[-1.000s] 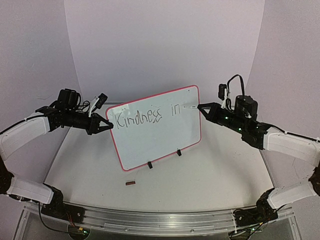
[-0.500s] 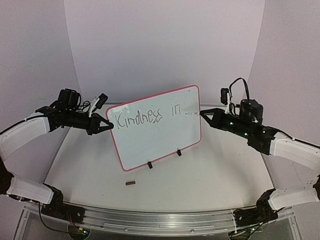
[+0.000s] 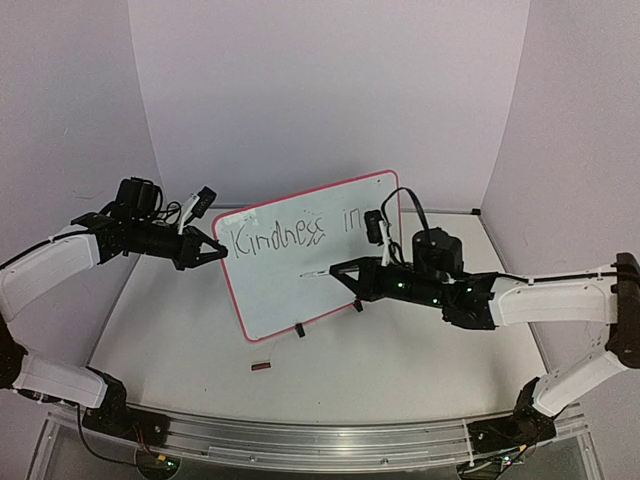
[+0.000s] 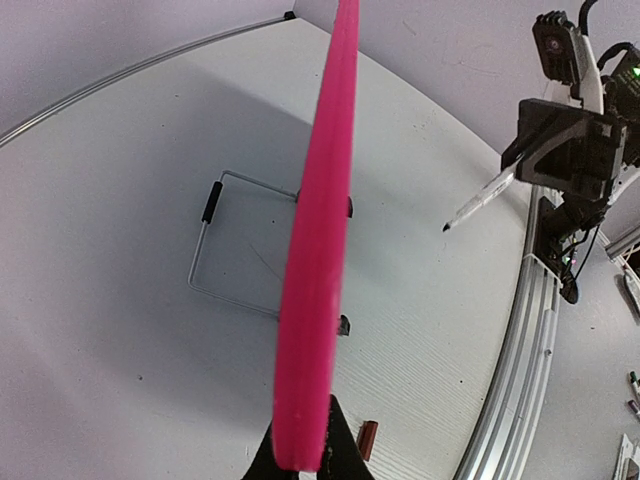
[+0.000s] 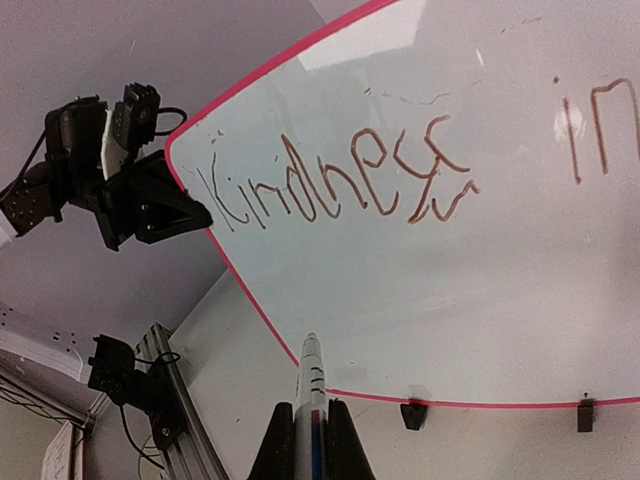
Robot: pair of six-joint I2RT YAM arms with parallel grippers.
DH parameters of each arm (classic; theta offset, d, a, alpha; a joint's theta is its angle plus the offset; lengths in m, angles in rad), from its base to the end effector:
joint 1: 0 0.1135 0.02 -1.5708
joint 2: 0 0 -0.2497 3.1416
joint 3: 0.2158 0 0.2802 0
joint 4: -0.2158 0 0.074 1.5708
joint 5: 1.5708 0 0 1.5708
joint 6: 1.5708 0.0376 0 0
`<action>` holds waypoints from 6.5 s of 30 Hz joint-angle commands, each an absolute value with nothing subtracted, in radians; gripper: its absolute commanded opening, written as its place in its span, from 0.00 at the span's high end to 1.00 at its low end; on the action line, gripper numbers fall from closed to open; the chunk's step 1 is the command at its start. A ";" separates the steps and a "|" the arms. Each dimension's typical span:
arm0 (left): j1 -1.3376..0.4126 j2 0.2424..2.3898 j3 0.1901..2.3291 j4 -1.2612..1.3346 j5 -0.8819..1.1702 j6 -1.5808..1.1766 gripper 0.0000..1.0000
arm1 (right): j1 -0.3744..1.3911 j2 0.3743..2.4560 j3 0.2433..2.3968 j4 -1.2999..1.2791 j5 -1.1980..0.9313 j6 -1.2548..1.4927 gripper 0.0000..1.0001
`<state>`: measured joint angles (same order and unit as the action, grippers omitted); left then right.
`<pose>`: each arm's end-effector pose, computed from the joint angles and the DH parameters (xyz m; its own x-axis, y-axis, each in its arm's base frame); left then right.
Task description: Write a sentence on the whiteboard
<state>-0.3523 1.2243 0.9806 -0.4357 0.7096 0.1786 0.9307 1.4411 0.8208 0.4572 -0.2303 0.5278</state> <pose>0.2685 -0.1248 0.2761 -0.4493 0.3088 -0.8383 0.8305 0.4901 -0.2647 0.2048 0.2894 0.2329 -0.5448 0.0894 -0.8338 -0.7420 0.4119 0.5290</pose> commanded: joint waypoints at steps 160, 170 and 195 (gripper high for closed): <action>-0.387 1.255 0.979 -0.460 0.653 0.208 1.00 | 1.065 1.779 1.084 0.581 -0.010 0.475 1.00; -0.387 1.254 0.979 -0.460 0.652 0.207 1.00 | 1.065 1.810 1.121 0.583 -0.005 0.461 1.00; -0.388 1.258 0.980 -0.460 0.654 0.207 1.00 | 1.066 1.809 1.075 0.525 -0.006 0.470 1.00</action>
